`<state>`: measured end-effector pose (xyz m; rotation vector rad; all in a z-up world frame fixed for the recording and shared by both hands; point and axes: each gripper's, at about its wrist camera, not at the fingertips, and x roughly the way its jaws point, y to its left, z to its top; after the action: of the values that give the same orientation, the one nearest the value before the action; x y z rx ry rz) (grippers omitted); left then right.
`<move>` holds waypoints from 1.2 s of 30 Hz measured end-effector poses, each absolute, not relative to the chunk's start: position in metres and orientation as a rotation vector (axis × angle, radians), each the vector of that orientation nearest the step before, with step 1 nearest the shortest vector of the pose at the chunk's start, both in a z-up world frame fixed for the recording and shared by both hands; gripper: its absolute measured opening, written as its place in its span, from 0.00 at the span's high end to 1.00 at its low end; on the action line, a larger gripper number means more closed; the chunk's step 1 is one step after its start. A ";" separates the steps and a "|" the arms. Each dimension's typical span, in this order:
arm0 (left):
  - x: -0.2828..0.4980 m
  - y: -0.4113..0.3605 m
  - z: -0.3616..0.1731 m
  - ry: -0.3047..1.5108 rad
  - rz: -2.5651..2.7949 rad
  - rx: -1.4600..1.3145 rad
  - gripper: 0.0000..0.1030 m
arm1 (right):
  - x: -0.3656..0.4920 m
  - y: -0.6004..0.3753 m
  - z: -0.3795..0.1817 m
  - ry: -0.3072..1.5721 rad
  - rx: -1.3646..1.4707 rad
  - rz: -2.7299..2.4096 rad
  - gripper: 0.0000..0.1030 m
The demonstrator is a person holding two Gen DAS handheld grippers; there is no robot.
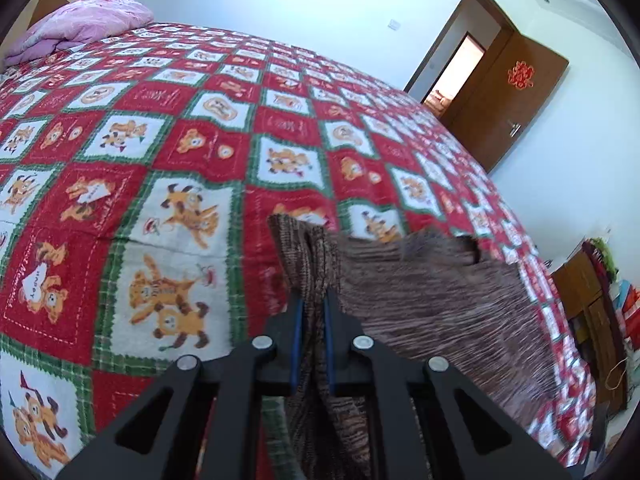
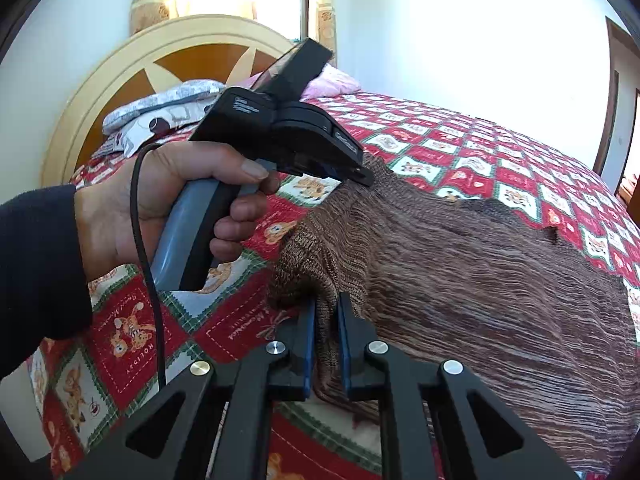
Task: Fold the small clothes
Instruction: 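Lift the held edge with both grippers and fold it over the sweater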
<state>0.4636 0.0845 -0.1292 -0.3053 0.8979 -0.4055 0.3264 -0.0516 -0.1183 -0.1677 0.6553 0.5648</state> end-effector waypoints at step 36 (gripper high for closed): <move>0.446 -0.145 -0.043 0.827 -0.650 -0.163 0.91 | 0.314 -0.292 -0.093 0.725 0.310 0.388 0.94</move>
<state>0.4459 -0.1446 -0.0431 -0.1627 0.8269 -0.6498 0.3143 -0.2915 -0.0929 0.3096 0.7250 0.3880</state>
